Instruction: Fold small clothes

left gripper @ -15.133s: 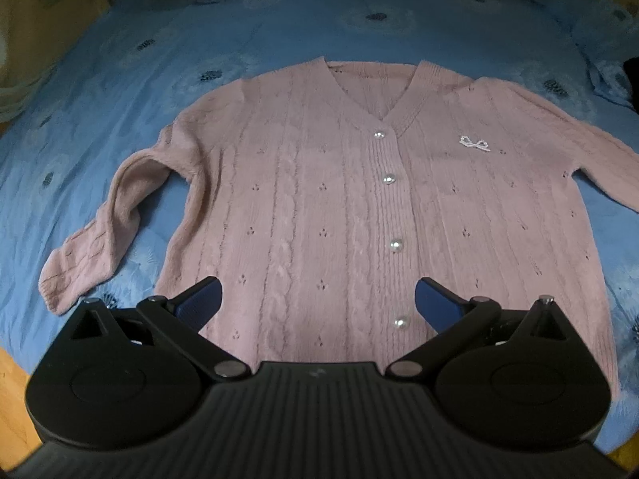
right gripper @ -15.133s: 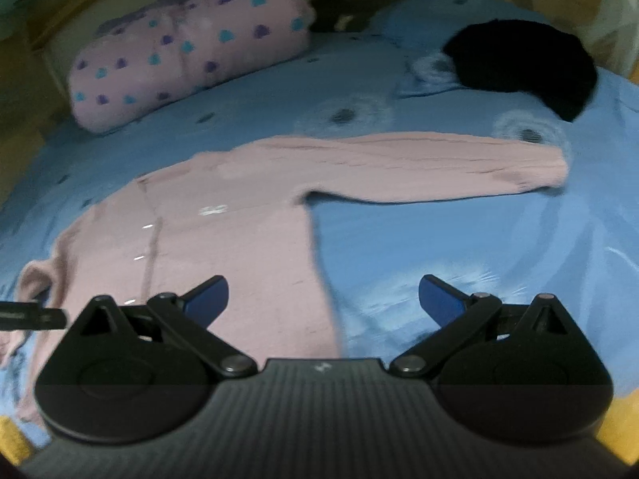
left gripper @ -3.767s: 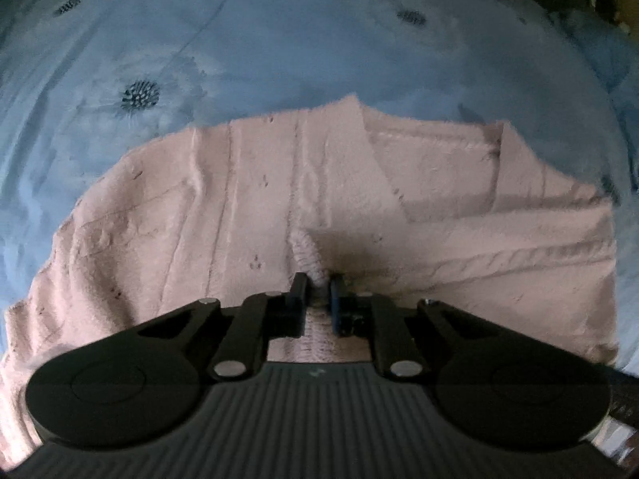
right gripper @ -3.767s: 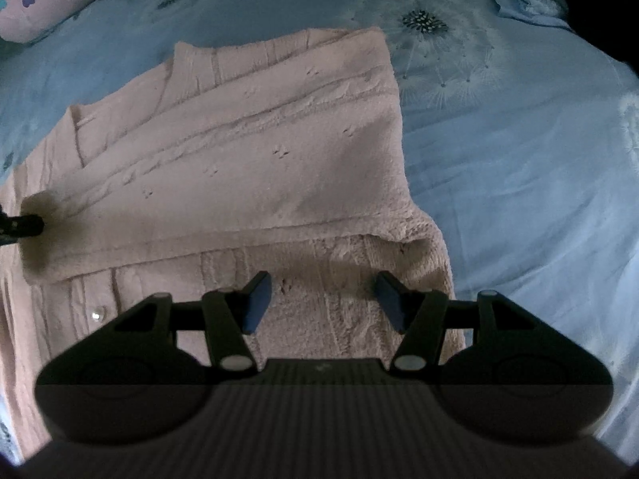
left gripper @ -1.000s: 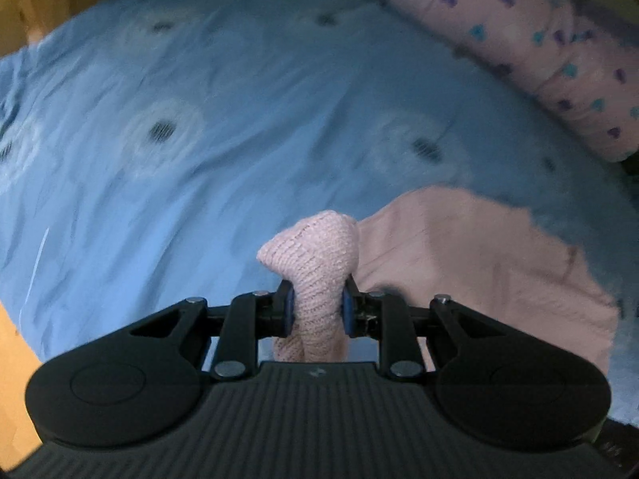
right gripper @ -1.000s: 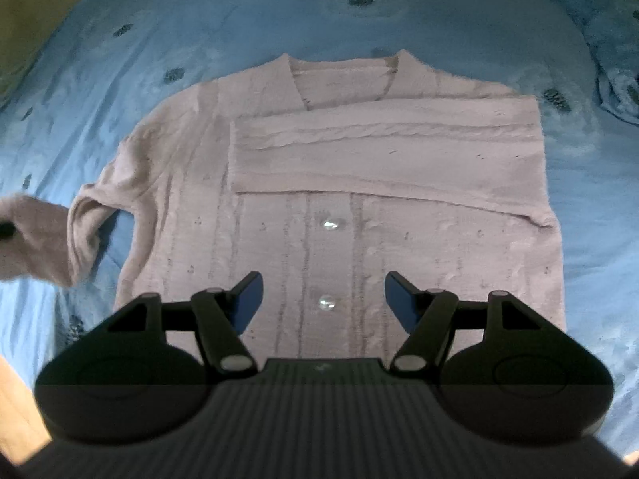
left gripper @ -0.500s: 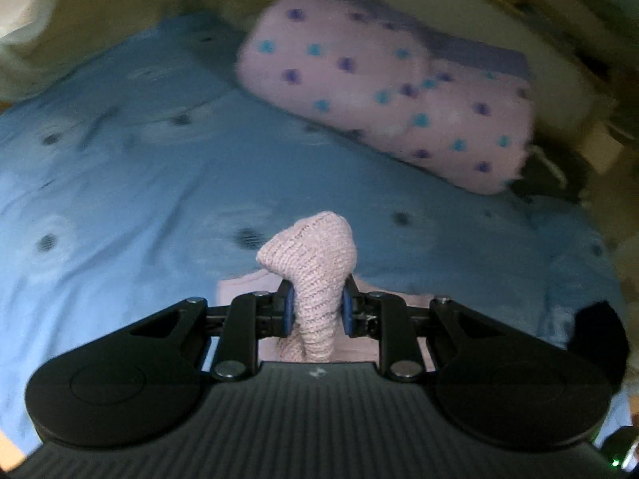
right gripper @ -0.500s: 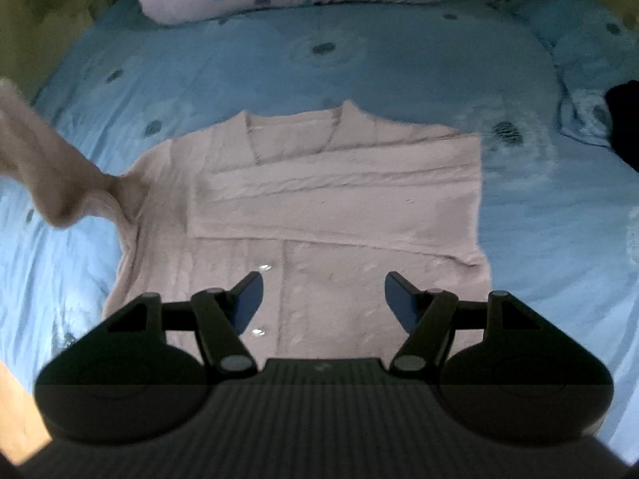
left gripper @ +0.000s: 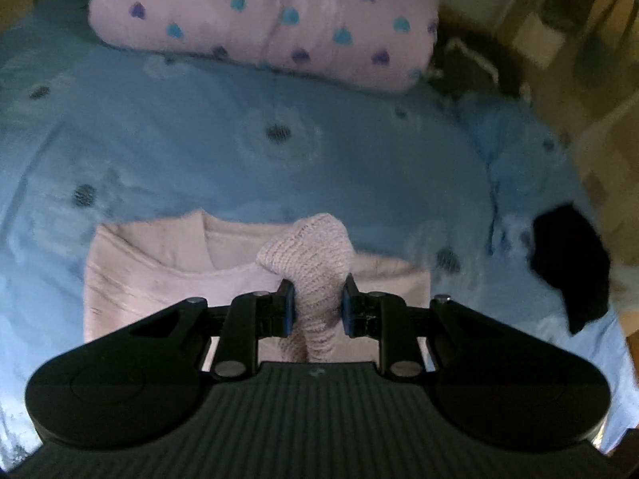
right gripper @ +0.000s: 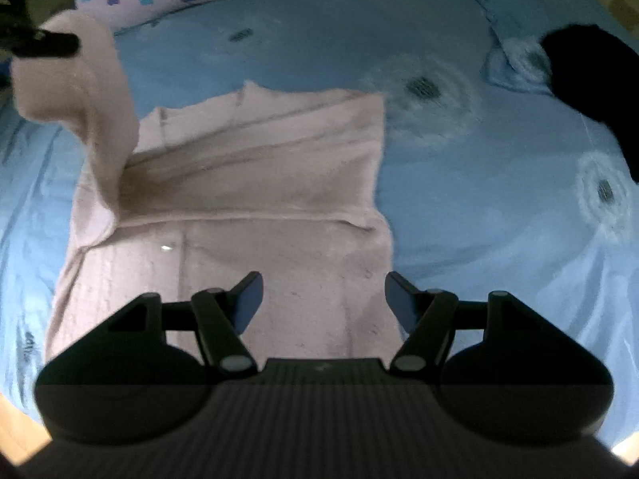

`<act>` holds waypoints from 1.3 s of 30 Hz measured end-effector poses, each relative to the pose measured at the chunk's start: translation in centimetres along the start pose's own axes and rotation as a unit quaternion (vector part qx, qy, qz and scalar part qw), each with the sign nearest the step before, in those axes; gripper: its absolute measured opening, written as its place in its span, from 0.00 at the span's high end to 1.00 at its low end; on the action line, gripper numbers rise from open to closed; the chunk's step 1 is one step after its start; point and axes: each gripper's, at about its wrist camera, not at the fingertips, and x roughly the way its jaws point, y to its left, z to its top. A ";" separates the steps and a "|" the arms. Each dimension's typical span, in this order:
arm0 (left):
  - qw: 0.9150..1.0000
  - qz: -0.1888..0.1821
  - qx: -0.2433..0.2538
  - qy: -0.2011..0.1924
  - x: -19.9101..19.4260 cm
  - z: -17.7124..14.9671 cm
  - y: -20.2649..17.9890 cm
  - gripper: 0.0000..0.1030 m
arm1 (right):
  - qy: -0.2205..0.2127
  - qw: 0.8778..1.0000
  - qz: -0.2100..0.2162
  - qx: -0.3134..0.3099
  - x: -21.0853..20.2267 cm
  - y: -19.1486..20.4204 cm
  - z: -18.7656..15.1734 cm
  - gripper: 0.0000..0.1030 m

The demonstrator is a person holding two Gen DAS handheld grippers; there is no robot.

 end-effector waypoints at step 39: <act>0.983 0.149 0.048 0.098 10.3 -4.6 9.5 0.20 | 0.001 0.996 0.067 0.058 9.3 -1.6 8.1 0.33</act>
